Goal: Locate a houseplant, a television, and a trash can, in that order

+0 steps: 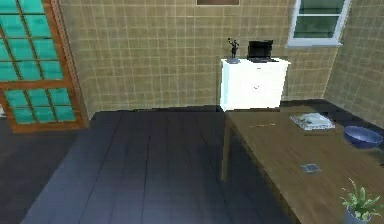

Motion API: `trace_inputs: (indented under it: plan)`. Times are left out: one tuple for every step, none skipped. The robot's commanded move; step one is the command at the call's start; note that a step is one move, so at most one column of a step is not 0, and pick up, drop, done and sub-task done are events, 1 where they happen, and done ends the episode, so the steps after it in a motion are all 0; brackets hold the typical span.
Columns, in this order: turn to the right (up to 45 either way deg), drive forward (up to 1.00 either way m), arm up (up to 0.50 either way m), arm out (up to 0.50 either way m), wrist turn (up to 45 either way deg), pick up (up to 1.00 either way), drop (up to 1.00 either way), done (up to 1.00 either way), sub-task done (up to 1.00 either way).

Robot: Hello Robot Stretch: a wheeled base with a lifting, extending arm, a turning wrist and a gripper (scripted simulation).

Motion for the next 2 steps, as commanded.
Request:
trace_inputs:
  plan:
    - [-45.0, 0.00, 0.00, 0.00, 0.0, 0.00, 0.00, 0.00, 0.00]
    - [-45.0, 0.00, 0.00, 0.00, 0.0, 0.00, 0.00, 0.00, 0.00]
